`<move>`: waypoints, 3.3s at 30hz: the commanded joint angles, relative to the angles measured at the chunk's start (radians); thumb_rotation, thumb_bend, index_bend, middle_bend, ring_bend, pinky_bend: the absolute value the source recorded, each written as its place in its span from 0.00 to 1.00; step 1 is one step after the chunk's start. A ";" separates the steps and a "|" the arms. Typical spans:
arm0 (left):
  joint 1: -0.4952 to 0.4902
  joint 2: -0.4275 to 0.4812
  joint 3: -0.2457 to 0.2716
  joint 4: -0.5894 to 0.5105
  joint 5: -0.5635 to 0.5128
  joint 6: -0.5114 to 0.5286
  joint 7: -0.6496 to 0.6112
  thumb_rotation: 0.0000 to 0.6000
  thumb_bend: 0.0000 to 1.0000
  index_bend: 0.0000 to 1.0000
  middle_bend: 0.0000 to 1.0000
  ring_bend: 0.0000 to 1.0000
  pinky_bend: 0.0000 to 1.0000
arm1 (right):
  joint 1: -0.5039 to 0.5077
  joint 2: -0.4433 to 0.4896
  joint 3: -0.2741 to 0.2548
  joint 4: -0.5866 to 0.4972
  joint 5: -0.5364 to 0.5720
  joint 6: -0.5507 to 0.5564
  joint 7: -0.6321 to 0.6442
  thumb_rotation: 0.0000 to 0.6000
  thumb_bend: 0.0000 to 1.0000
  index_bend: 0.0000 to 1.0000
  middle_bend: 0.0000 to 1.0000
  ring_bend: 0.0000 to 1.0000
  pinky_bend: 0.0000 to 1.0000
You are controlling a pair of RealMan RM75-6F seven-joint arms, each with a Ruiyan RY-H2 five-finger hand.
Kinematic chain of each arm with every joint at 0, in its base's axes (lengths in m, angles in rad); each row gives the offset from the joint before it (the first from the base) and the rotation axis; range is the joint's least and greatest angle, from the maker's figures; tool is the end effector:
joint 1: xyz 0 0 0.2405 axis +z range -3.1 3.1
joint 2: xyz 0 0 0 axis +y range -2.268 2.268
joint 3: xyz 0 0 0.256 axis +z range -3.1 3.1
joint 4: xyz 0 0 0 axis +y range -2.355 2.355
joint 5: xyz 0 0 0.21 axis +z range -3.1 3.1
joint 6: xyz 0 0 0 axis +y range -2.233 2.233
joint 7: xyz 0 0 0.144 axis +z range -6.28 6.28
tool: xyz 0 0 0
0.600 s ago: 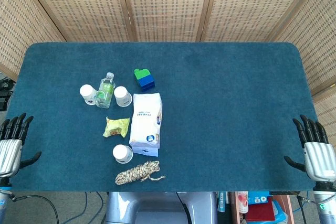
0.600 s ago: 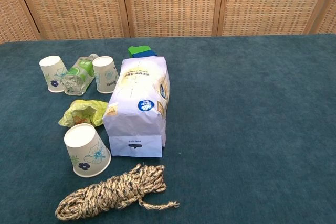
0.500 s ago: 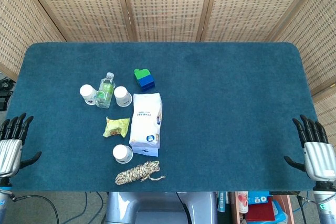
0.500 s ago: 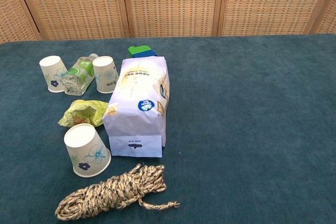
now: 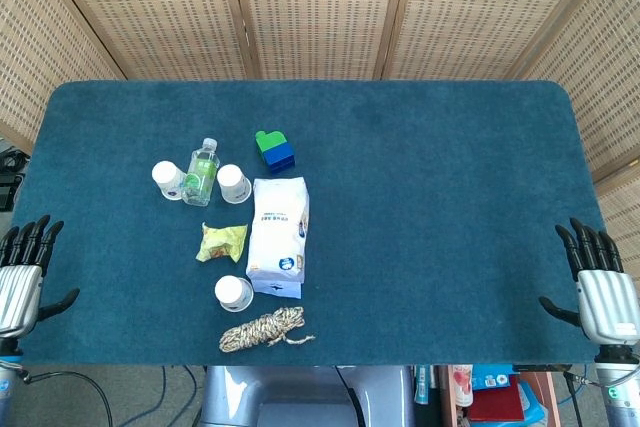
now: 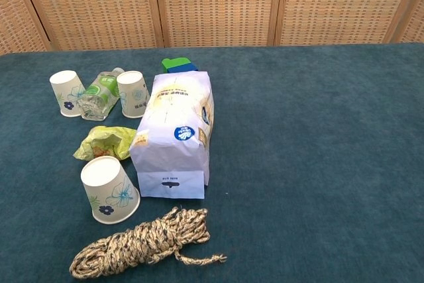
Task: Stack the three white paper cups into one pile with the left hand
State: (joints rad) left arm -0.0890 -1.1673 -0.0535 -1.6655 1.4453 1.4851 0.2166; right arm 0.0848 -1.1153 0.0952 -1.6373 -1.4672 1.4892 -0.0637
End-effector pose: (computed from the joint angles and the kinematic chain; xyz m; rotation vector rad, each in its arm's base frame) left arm -0.3021 0.1816 0.1420 -1.3876 -0.8408 -0.7953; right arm -0.3063 -0.1899 0.1667 1.3443 -0.8513 0.8938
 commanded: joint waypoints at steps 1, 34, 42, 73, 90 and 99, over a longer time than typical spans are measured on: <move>0.000 0.000 0.000 -0.001 0.001 0.001 0.000 1.00 0.22 0.00 0.00 0.00 0.00 | 0.000 0.001 0.000 -0.001 0.001 0.000 0.002 1.00 0.00 0.00 0.00 0.00 0.00; -0.049 0.012 0.018 -0.040 0.056 -0.065 0.023 1.00 0.22 0.00 0.00 0.00 0.00 | 0.006 0.010 0.002 -0.005 0.021 -0.024 0.004 1.00 0.00 0.00 0.00 0.00 0.00; -0.114 0.043 0.037 -0.130 0.133 -0.143 0.082 1.00 0.22 0.01 0.00 0.00 0.00 | 0.006 0.010 0.003 -0.004 0.029 -0.029 0.005 1.00 0.00 0.00 0.00 0.00 0.00; -0.324 -0.070 0.010 -0.226 0.006 -0.441 0.322 1.00 0.22 0.24 0.00 0.00 0.00 | 0.004 0.014 0.007 0.002 0.039 -0.029 0.026 1.00 0.00 0.00 0.00 0.00 0.00; -0.410 -0.127 -0.001 -0.253 -0.136 -0.503 0.460 1.00 0.22 0.28 0.00 0.00 0.00 | -0.001 0.021 0.011 0.007 0.044 -0.026 0.054 1.00 0.00 0.00 0.00 0.00 0.00; -0.467 -0.140 0.004 -0.283 -0.260 -0.524 0.564 1.00 0.22 0.29 0.00 0.00 0.00 | -0.004 0.024 0.014 0.011 0.046 -0.022 0.072 1.00 0.00 0.00 0.00 0.00 0.00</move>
State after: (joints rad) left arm -0.5443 -1.3025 -0.0510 -1.9430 1.2036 0.9642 0.7682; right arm 0.0810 -1.0910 0.1088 -1.6264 -1.4214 1.4673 0.0079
